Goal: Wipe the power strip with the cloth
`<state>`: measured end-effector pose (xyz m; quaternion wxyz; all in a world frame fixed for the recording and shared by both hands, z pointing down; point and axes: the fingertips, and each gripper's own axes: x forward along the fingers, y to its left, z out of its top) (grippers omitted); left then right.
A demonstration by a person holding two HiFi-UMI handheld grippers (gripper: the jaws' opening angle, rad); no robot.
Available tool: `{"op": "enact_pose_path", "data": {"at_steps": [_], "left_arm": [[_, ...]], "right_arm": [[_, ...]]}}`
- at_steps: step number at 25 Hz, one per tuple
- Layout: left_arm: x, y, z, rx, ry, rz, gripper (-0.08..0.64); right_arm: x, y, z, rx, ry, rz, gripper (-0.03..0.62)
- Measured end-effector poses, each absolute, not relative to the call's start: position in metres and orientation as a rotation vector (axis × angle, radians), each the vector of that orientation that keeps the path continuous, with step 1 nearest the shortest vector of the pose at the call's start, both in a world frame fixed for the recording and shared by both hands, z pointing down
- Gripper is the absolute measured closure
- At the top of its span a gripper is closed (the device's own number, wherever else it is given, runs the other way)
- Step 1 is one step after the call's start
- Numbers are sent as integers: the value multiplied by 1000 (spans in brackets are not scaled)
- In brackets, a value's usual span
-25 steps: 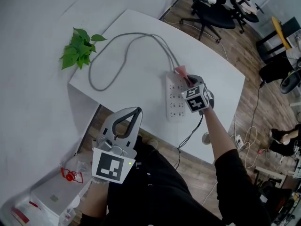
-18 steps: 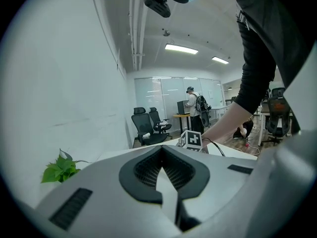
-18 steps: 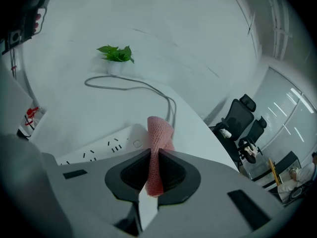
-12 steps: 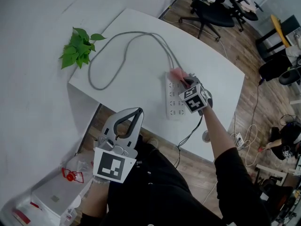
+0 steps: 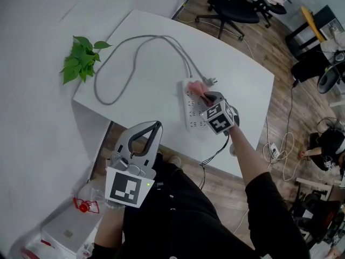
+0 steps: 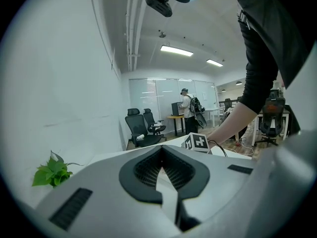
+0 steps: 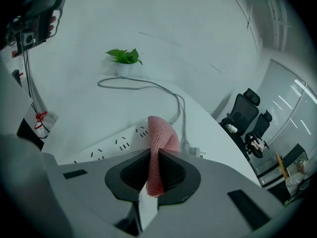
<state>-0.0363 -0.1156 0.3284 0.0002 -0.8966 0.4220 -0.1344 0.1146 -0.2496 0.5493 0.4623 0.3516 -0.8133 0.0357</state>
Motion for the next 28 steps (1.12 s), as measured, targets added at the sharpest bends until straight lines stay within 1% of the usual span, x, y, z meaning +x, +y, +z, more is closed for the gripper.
{"op": "enact_pose_path", "data": {"at_steps": [28], "left_arm": [[21, -114, 329, -2909, 1008, -409, 548]], "right_arm": [[138, -122, 550, 1000, -2015, 238, 535]]}}
